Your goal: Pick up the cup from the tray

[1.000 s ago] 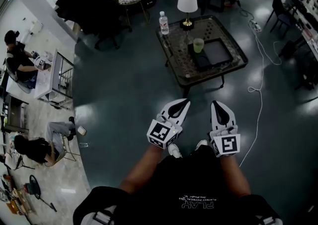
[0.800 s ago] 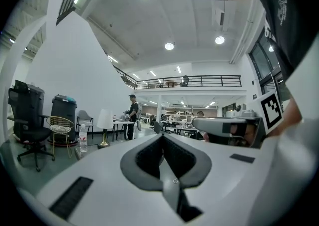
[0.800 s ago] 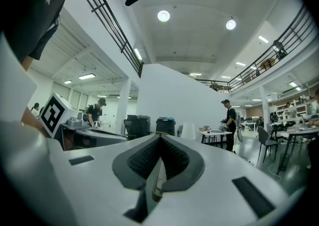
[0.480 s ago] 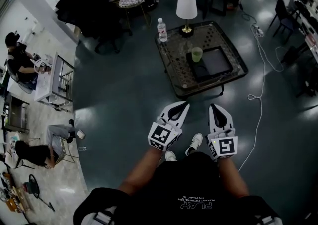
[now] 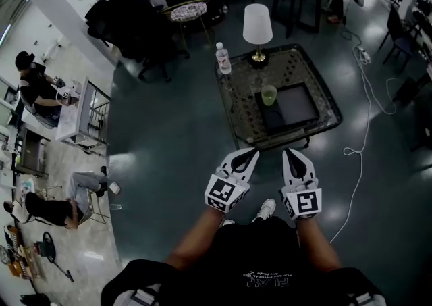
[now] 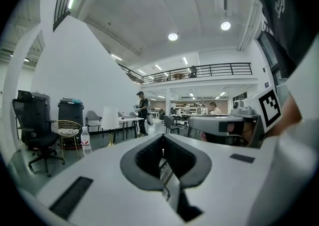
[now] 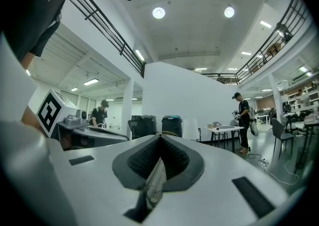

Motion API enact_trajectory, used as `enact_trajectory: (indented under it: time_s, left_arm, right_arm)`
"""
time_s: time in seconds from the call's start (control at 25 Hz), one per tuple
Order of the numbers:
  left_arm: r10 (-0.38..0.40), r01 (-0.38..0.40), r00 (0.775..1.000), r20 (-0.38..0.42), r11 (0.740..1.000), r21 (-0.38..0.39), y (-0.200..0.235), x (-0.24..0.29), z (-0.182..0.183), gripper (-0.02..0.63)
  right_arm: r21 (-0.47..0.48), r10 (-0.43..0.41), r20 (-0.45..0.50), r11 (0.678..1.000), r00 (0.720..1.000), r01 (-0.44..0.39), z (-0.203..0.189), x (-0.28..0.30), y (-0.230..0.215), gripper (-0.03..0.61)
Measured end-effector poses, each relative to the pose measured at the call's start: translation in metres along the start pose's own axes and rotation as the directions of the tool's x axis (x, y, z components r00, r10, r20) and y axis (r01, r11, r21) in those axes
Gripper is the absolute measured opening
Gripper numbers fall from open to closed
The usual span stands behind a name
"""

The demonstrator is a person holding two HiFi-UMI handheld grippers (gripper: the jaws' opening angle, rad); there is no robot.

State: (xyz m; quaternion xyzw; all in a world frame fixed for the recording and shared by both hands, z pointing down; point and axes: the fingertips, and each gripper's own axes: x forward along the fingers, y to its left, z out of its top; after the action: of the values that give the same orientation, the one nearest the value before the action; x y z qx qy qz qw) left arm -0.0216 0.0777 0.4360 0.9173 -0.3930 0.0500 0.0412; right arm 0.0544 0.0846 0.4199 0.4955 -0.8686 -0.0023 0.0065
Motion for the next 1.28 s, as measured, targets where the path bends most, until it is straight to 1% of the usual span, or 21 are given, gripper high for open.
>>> enact_trajectory:
  time_s: [0.2, 0.32, 0.48, 0.56, 0.68, 0.8, 0.92, 1.16, 1.2, 1.28]
  left_arm:
    - [0.049, -0.049, 0.999, -0.005, 0.999, -0.007, 0.011, 0.018, 0.001, 0.009]
    - [0.074, -0.074, 0.997, -0.005, 0.997, -0.02, 0.022, 0.025, 0.001, 0.011]
    - [0.084, -0.084, 0.996, -0.009, 0.995, -0.059, 0.034, 0.038, -0.006, 0.009]
    - [0.083, -0.083, 0.996, -0.012, 0.995, -0.061, 0.041, 0.045, -0.008, 0.009]
    - [0.074, -0.074, 0.997, -0.03, 0.997, -0.017, 0.054, 0.057, -0.01, 0.011]
    - [0.036, -0.034, 0.998, -0.044, 0.999, 0.029, 0.057, 0.075, -0.011, 0.009]
    - [0.0, 0.0, 0.999, -0.038, 1.0, -0.005, 0.069, 0.093, -0.01, 0.011]
    - [-0.018, 0.014, 0.999, -0.048, 0.997, -0.081, 0.109, 0.119, -0.018, 0.009]
    - [-0.021, 0.016, 0.998, -0.054, 0.996, -0.088, 0.116, 0.123, -0.02, 0.011]
    - [-0.034, 0.029, 0.997, -0.071, 0.997, -0.072, 0.125, 0.131, -0.024, 0.011]
  right_arm:
    - [0.011, 0.044, 0.005, 0.999, 0.999, -0.044, -0.001, 0.013, -0.017, 0.008]
    - [0.02, 0.055, 0.004, 0.998, 0.998, -0.055, -0.005, 0.023, -0.026, 0.008]
    - [0.016, 0.07, -0.009, 0.997, 0.998, -0.07, -0.013, 0.034, -0.032, 0.008]
    - [0.015, 0.069, -0.015, 0.998, 0.997, -0.069, -0.015, 0.043, -0.036, 0.008]
    - [0.004, 0.064, -0.021, 0.998, 0.998, -0.064, -0.012, 0.063, -0.041, 0.008]
    - [-0.013, 0.056, -0.047, 0.998, 0.997, -0.057, -0.015, 0.078, -0.048, 0.008]
    - [-0.007, 0.034, -0.072, 0.999, 0.997, -0.035, -0.022, 0.095, -0.059, 0.008]
    - [-0.011, -0.01, -0.106, 1.0, 0.994, 0.009, -0.041, 0.123, -0.079, 0.008]
    - [-0.011, -0.017, -0.113, 1.0, 0.993, 0.016, -0.043, 0.128, -0.081, 0.008]
    - [-0.026, -0.029, -0.127, 0.999, 0.991, 0.026, -0.046, 0.141, -0.087, 0.008]
